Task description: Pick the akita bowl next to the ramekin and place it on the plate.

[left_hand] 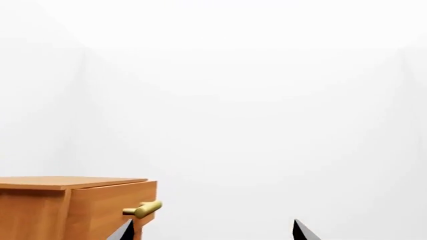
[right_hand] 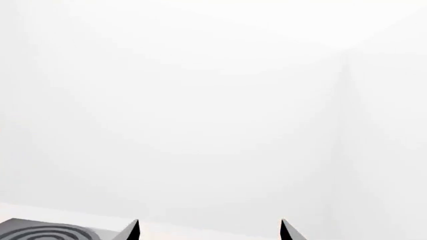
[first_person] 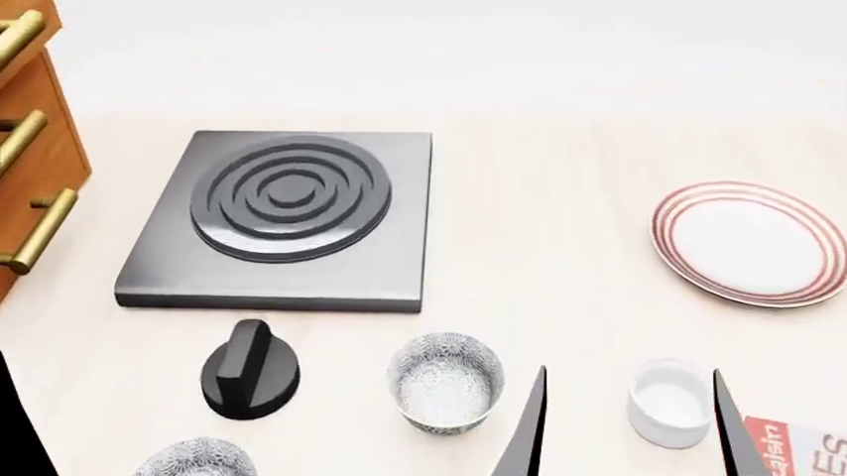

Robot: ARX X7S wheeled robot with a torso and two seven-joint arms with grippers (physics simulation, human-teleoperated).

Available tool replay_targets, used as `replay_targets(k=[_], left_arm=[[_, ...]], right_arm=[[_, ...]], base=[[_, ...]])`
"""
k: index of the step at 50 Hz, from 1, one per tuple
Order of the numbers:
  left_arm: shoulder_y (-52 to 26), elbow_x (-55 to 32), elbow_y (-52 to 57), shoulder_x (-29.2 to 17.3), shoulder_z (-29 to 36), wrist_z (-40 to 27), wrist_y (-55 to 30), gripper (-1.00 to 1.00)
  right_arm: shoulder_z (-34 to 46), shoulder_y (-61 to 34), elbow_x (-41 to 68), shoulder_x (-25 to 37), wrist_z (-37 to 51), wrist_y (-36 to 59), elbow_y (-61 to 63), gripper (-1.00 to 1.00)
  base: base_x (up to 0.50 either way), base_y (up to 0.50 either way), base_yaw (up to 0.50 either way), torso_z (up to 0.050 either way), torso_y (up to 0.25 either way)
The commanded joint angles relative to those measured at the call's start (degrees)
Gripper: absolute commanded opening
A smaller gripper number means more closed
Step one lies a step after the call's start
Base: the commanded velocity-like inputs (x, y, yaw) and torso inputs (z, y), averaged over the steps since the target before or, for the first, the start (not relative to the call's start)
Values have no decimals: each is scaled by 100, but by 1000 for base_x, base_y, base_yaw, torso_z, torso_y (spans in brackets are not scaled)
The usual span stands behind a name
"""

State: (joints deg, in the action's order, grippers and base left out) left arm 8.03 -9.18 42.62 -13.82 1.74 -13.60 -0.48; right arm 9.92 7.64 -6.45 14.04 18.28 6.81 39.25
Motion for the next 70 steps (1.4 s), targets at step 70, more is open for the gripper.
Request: replay_targets(k=[70], left_arm=[[-35, 115, -195, -207, 208, -254, 140, 100]], right_arm=[[140, -11, 15, 180, 283, -32, -50, 100]], base=[[195, 0, 0, 0, -36]])
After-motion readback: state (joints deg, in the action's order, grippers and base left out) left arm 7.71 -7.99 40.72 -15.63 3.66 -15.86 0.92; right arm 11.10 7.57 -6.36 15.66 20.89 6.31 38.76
